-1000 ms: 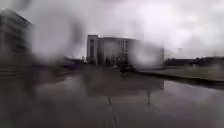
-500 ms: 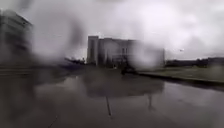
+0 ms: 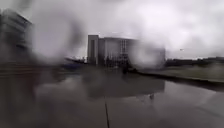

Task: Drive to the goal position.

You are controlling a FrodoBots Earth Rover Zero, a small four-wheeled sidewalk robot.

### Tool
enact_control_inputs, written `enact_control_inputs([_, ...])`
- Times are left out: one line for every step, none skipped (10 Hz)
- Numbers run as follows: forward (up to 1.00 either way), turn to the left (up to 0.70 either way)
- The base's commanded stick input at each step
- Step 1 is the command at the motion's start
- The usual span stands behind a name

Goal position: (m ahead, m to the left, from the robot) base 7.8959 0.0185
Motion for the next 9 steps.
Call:
enact_control_inputs([0.7, 0.0])
enact_control_inputs([0.7, 0.0])
enact_control_inputs([0.7, 0.0])
enact_control_inputs([0.7, 0.0])
enact_control_inputs([0.7, 0.0])
enact_control_inputs([0.7, 0.0])
enact_control_inputs([0.7, 0.0])
enact_control_inputs([0.7, 0.0])
enact_control_inputs([0.7, 0.0])
